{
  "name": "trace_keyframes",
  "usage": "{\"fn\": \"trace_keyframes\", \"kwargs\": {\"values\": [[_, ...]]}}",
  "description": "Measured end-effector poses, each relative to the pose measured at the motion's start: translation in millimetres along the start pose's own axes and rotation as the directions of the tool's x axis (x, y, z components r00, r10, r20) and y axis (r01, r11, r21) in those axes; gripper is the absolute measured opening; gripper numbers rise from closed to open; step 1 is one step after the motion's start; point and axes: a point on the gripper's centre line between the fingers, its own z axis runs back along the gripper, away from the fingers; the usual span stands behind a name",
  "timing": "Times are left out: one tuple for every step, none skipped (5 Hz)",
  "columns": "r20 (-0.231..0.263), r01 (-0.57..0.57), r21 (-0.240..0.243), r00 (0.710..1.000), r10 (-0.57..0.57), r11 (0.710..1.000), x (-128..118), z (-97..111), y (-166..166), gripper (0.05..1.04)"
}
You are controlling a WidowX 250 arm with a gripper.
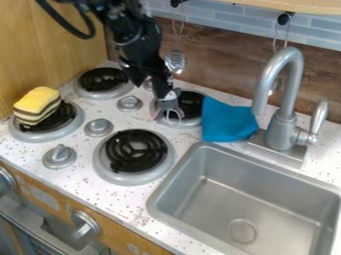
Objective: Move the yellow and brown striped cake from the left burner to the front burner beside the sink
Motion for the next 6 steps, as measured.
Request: {"fn": "trace_keyframes", "kwargs": {"values": [[0.021,-0.013,0.086,1.000,0.011,0.996,-21.1,30.1,41.8,1.010],[0.021,-0.047,0.149,0.999,0.044,0.988,-41.2,45.6,79.9,1.010],[0.019,-0.101,0.226,0.995,0.099,0.969,-64.3,61.3,118.0,1.010],[-0.013,-0.074,0.334,0.997,0.083,0.940,-79.8,64.6,145.7,1.010],[-0.056,-0.042,0.403,0.996,0.070,0.914,-91.2,50.5,162.8,1.010],[-0.099,-0.032,0.415,0.992,0.079,0.909,-101.9,37.9,167.6,1.010]]}}
